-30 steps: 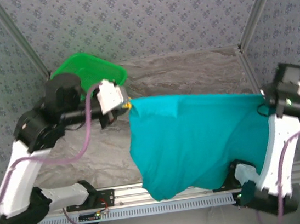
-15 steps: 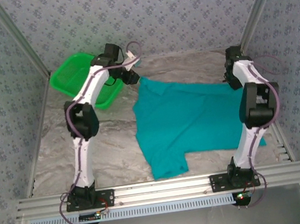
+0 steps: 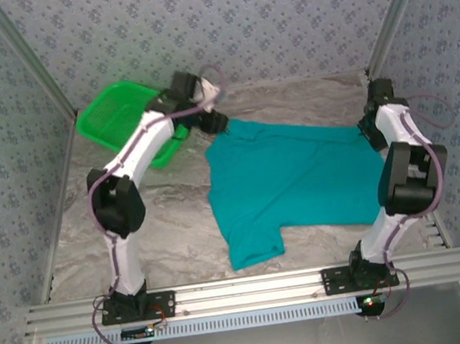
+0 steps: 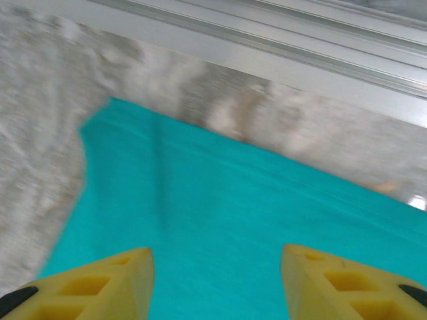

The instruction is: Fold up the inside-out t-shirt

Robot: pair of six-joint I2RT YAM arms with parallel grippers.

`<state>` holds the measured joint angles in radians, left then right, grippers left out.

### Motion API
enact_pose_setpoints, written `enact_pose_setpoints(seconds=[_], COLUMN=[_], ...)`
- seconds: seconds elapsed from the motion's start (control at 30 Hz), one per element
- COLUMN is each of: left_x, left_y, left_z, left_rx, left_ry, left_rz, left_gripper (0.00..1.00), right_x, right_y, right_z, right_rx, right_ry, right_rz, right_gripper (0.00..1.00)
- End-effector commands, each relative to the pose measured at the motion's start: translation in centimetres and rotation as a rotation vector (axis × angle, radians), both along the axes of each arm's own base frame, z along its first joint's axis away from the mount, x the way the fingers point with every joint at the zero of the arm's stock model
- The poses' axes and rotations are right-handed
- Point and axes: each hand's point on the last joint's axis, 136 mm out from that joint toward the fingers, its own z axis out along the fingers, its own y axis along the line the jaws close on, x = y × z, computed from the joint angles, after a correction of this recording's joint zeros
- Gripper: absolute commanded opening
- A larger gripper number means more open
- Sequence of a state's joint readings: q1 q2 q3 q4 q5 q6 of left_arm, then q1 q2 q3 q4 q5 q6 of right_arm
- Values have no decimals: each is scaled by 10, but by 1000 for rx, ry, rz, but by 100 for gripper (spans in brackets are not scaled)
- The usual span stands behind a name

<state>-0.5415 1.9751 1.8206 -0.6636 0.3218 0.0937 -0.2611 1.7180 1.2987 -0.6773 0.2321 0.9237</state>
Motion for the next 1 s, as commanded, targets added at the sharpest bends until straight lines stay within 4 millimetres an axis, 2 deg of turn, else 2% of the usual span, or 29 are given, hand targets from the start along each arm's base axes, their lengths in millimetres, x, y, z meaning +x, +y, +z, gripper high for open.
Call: enact_pose_setpoints(seconds=[0.0, 0.1, 0.23, 0.33, 0.43, 0.6, 0.67, 0.73, 0.83, 0.9, 0.93, 0.97], left_x=[-53, -84, -94, -100, -111, -131, -135, -138, -148, -161, -171, -183], left_y=[-29, -26, 2, 28, 51, 93, 108, 108, 80, 56, 45, 35], left_z=[-41, -91, -141, -160, -171, -188, -186, -172, -128, -94, -78, -67], left_rx=[-10, 94, 254, 306, 374, 457, 469, 435, 301, 238, 217, 206], left_ry=[45, 127, 190, 217, 227, 297, 310, 289, 205, 95, 33, -15], left_rz=[-33, -6, 90, 137, 144, 167, 191, 176, 53, -68, -143, -215], left_gripper=[51, 50, 48, 46, 46, 45, 44, 45, 48, 50, 52, 54], right_x=[-58, -94, -131, -147, -158, -152, -146, -151, -155, -168, -175, -179], right_y=[17, 26, 26, 33, 39, 40, 41, 40, 32, 26, 25, 24], right_z=[-18, -37, -68, -88, -99, -97, -90, -80, -59, -48, -46, -45], right_rx=[3, 28, 101, 159, 167, 147, 138, 108, 69, 46, 50, 62], right_ry=[130, 175, 210, 227, 253, 232, 213, 233, 230, 259, 266, 259], right_rz=[77, 95, 67, 70, 69, 67, 75, 81, 97, 86, 87, 84], right_gripper=[54, 54, 51, 49, 49, 49, 50, 51, 54, 72, 77, 77])
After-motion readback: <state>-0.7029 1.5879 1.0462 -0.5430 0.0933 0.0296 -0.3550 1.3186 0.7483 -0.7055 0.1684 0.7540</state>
